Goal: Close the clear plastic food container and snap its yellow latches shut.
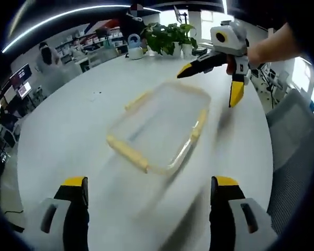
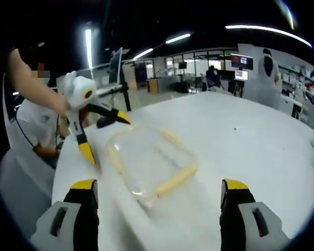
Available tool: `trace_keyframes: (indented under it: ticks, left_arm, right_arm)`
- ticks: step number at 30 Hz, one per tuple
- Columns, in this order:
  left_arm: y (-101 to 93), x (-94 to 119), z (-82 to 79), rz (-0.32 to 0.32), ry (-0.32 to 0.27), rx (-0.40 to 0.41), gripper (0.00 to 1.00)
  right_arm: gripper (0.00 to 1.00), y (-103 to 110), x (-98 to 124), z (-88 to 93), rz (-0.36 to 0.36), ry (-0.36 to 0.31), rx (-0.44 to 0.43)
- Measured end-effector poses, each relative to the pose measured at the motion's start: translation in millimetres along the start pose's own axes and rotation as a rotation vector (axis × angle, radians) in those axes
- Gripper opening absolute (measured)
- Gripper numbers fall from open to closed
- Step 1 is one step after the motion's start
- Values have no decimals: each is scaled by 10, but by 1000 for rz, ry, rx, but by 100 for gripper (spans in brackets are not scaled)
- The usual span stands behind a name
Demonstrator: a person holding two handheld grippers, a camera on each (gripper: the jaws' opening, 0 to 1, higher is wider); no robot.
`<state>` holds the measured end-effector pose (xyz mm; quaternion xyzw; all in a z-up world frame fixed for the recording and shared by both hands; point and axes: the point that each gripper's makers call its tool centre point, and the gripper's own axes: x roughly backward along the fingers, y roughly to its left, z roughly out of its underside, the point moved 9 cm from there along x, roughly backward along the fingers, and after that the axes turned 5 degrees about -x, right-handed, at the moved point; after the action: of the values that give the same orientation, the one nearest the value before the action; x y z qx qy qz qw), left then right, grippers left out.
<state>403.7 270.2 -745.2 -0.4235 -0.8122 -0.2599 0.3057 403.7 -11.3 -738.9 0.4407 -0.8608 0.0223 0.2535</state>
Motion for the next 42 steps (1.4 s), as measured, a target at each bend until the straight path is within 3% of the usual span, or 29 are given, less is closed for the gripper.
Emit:
trace_keyframes:
  ticks: [13,42]
  left_arm:
    - [-46,123,185,-49,-32,99,99]
    - [-181,245,260,-77,-101,212,97]
  right_arm:
    - [100,96,87,23,23,-75,-40]
    - [99,202,283,140,54,-121,-80]
